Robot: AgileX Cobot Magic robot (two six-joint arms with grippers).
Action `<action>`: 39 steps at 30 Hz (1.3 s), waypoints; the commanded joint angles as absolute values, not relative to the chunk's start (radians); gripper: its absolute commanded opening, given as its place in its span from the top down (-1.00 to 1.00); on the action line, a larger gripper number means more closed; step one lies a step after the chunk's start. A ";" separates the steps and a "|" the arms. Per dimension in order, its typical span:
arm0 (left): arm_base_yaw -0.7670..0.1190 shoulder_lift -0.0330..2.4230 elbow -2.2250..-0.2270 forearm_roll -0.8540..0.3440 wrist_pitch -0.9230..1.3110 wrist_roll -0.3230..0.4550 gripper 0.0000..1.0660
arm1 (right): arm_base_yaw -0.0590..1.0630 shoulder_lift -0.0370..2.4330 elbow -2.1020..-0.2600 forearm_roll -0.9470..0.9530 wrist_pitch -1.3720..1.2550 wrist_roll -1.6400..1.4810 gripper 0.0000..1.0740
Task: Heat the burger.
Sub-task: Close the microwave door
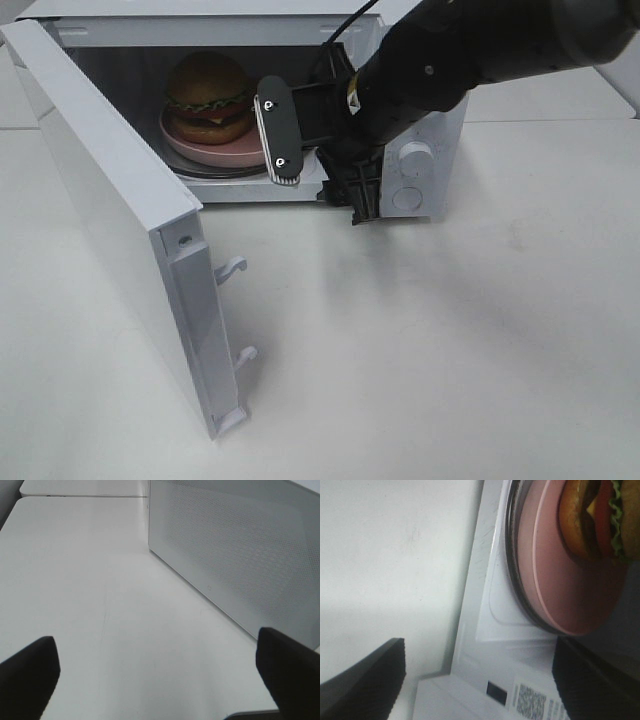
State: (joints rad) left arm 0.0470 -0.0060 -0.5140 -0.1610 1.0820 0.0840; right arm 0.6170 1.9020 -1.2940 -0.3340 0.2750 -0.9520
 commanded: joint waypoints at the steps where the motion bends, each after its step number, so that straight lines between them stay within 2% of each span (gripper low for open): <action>1: 0.042 -0.022 -0.514 -0.163 1.069 0.085 -0.92 | 0.608 1.850 -1.251 -0.346 0.275 -0.917 -0.46; 11: 0.042 -0.022 -0.514 -0.163 1.069 0.085 -0.92 | 0.597 1.684 -1.148 -0.348 0.395 -0.719 -0.42; 25: 0.042 -0.022 -0.514 -0.163 1.069 0.085 -0.92 | 0.597 1.429 -0.998 -0.347 0.679 -0.205 -0.42; 29: 0.042 -0.022 -0.514 -0.163 1.069 0.085 -0.92 | 0.597 1.380 -0.997 -0.346 0.773 -0.089 -0.42; 31: 0.042 -0.022 -0.514 -0.163 1.069 0.085 -0.92 | 0.597 1.320 -0.997 -0.343 0.911 0.031 -0.42; 39: 0.042 -0.022 -0.514 -0.163 1.069 0.085 -0.92 | 0.597 1.181 -0.997 -0.326 1.067 0.136 -0.42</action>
State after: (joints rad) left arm 0.0470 -0.0060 -0.5140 -0.1610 1.0820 0.0840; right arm 0.6000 1.2300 -1.0050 -0.3390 1.0250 0.1050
